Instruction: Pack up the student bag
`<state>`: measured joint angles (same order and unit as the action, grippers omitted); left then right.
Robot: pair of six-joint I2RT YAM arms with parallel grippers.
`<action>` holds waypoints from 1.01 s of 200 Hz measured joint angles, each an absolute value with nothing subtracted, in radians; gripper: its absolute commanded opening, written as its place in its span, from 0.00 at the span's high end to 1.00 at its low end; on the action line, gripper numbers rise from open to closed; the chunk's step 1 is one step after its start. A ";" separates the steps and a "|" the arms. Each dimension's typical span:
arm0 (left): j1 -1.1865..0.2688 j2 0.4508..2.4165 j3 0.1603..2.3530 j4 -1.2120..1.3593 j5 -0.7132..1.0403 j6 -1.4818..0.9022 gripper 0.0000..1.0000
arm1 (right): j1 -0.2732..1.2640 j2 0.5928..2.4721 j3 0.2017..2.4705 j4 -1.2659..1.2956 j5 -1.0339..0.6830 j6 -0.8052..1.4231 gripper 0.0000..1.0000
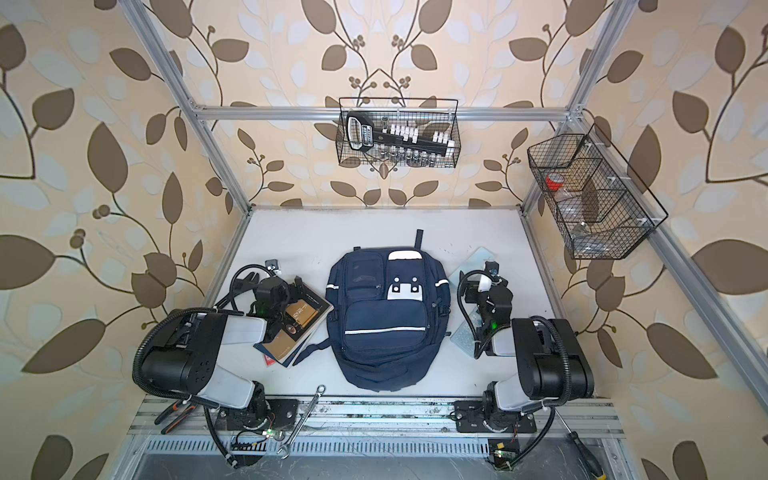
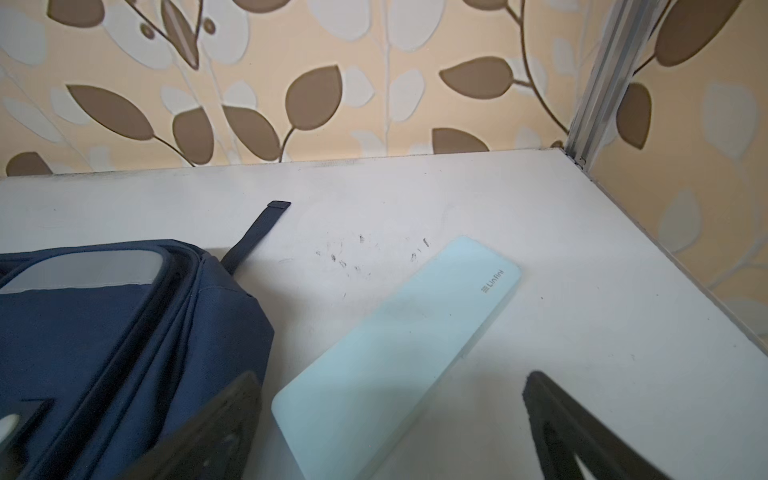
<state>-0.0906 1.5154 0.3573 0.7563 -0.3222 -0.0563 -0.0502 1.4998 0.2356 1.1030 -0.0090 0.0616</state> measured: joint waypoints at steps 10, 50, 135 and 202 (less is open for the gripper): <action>-0.091 1.515 0.357 0.756 -0.322 -0.056 0.01 | -0.050 1.500 0.236 1.103 -0.011 0.062 0.00; -0.091 1.515 0.357 0.756 -0.322 -0.056 0.01 | -0.050 1.500 0.236 1.103 -0.012 0.062 0.00; -0.091 1.515 0.357 0.756 -0.322 -0.056 0.01 | -0.050 1.500 0.236 1.103 -0.020 0.061 0.01; -0.091 1.494 0.374 0.693 -0.323 -0.056 0.01 | -0.044 1.476 0.249 1.044 0.022 0.071 0.00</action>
<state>-0.0910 1.4937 0.3737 0.6933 -0.3225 -0.0555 -0.0437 1.4761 0.2489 1.0439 0.0223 0.0711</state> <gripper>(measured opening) 0.989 0.991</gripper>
